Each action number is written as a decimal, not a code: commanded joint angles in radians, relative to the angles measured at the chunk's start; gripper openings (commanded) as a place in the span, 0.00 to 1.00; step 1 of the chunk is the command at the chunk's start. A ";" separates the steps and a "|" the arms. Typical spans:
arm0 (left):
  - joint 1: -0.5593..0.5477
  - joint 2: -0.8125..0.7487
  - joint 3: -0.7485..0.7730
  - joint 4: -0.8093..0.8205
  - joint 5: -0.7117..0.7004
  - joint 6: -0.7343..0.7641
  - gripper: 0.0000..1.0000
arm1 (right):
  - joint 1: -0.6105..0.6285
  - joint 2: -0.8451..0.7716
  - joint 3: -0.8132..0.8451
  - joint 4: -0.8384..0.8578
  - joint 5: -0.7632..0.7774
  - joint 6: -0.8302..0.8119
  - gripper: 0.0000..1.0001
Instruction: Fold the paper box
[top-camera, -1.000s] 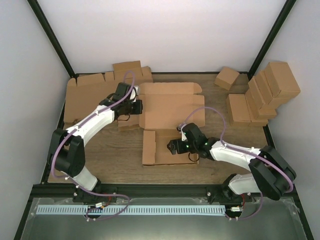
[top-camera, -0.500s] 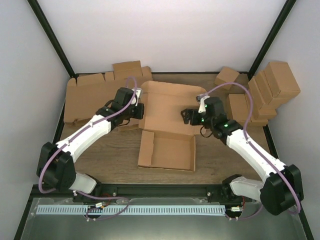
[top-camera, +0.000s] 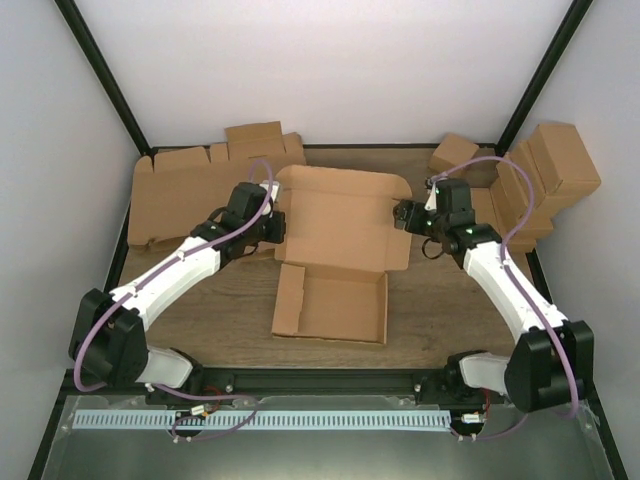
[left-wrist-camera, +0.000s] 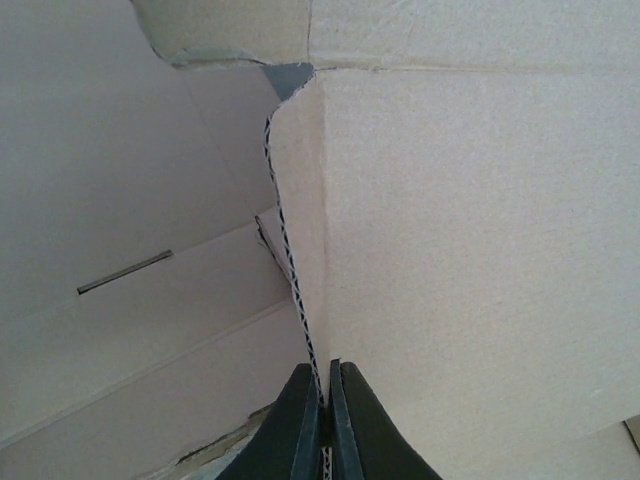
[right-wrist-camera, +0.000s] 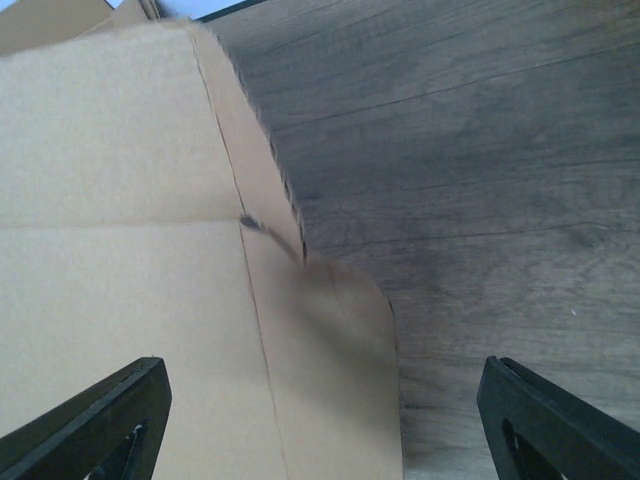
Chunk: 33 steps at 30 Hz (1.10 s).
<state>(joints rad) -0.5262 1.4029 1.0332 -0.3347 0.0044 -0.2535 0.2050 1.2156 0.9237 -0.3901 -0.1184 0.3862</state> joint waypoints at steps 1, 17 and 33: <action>-0.007 -0.029 -0.023 0.040 -0.009 -0.018 0.04 | -0.009 0.098 0.128 -0.018 -0.031 0.003 0.86; -0.013 -0.067 -0.062 0.063 -0.018 -0.045 0.04 | -0.006 0.143 0.126 -0.023 -0.143 -0.051 0.07; -0.026 -0.071 -0.054 0.300 -0.059 -0.155 0.04 | 0.228 -0.011 0.092 0.269 0.280 -0.041 0.01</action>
<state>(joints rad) -0.5400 1.3594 0.9741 -0.2516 -0.0967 -0.3630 0.3981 1.2827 1.0248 -0.3107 0.0338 0.3557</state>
